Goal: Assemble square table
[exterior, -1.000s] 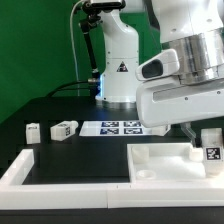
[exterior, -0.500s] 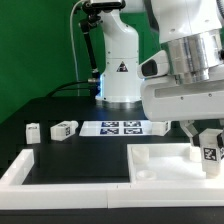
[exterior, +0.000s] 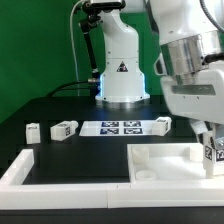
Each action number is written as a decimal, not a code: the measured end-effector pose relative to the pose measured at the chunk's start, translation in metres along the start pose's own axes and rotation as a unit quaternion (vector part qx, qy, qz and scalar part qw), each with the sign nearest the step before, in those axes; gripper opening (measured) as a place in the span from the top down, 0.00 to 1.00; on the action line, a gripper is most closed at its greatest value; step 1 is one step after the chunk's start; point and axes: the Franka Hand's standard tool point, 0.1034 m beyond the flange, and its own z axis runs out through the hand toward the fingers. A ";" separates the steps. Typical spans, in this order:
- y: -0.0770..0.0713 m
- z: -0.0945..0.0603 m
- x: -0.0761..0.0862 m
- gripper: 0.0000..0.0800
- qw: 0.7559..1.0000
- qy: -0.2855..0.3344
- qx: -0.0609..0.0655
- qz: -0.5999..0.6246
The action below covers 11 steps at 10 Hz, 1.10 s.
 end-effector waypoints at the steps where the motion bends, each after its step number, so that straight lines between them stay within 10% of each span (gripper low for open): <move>1: 0.000 0.000 0.000 0.62 1.000 0.003 -0.001 -0.009; 6: -0.001 0.000 0.002 0.22 0.975 -0.001 -0.016 -0.223; 9: -0.001 0.000 0.002 0.19 0.951 -0.001 -0.017 -0.309; 10: -0.003 -0.003 -0.006 0.19 0.888 0.005 -0.053 -0.456; 11: -0.007 -0.005 -0.010 0.19 0.851 0.006 -0.058 -0.523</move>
Offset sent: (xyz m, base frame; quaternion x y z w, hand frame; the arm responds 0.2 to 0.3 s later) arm 0.0000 0.0000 0.0000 0.0000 0.0000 -0.0650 0.9979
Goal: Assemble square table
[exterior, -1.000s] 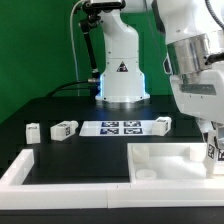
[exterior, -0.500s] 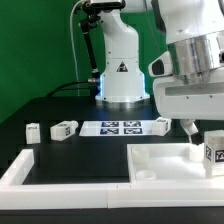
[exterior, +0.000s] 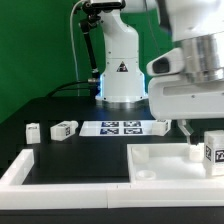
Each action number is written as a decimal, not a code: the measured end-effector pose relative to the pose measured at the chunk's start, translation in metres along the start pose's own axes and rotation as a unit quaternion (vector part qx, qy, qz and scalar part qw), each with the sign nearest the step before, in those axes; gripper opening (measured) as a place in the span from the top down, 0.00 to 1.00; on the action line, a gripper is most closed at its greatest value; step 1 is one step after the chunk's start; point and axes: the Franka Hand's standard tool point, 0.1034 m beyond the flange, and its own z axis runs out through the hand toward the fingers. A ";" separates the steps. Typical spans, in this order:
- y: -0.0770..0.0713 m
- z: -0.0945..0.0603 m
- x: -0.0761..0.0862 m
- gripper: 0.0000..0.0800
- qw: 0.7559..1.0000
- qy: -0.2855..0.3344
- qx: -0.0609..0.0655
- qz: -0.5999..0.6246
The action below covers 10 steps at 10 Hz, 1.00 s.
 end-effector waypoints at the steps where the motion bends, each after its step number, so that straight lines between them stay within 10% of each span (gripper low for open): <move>1: 0.000 0.001 -0.002 0.19 1.000 -0.002 0.000 -0.020; 2: 0.001 0.002 -0.002 0.19 1.000 -0.002 0.000 -0.014; 5: 0.002 0.002 -0.001 0.62 1.000 -0.002 0.000 0.008; 10: 0.005 0.002 0.000 0.62 0.940 -0.010 0.017 0.340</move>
Offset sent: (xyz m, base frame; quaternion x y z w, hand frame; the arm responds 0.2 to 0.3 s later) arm 0.0000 0.0000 0.0000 0.0000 0.0000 0.0000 1.0000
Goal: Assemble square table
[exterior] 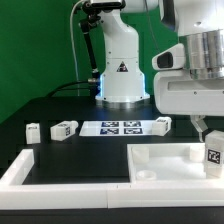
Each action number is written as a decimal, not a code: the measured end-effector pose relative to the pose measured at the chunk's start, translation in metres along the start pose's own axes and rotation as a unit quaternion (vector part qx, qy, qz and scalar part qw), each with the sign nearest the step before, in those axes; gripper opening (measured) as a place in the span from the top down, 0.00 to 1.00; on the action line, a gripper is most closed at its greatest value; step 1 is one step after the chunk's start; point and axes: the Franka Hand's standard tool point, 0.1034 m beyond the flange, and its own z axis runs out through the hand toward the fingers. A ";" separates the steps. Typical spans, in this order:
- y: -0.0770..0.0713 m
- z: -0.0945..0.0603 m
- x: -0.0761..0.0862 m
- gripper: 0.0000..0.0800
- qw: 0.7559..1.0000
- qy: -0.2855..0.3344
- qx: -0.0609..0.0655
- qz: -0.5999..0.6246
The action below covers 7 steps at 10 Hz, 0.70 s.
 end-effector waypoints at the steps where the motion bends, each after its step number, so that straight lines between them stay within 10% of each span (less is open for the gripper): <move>1: 0.001 0.001 0.000 0.62 0.989 -0.009 0.024 0.148; 4: 0.002 0.001 0.000 0.53 0.973 -0.021 0.042 0.226; 5: 0.002 0.001 -0.001 0.53 0.984 -0.020 0.034 0.173; 7: -0.001 0.000 -0.002 0.22 1.000 -0.018 0.012 0.013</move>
Offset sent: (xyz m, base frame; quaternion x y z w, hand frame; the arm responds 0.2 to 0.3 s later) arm 0.0000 0.0000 0.0000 0.0000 0.0000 0.1296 0.9916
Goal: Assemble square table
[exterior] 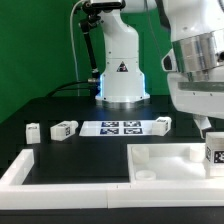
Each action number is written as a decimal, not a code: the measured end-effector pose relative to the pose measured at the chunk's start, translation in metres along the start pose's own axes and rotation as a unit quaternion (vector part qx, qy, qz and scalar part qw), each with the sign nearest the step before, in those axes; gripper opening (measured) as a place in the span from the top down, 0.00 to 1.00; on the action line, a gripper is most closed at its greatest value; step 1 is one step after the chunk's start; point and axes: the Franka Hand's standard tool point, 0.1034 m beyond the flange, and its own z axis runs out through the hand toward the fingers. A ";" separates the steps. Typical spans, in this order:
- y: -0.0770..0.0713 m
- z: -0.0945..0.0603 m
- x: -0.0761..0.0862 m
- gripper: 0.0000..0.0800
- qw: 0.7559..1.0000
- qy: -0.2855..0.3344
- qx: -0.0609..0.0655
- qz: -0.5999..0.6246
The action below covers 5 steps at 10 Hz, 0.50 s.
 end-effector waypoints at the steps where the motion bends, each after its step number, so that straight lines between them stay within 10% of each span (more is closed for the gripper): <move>1: 0.000 0.001 0.000 0.22 0.998 -0.004 -0.007 -0.059; 4: 0.002 0.001 0.002 0.19 0.983 -0.001 -0.012 -0.182; 5: 0.005 -0.001 0.006 0.19 0.954 0.002 -0.039 -0.299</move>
Offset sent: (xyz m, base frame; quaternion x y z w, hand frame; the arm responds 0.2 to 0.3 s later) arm 0.0000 0.0000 0.0000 0.0000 0.0000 -0.1938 0.9810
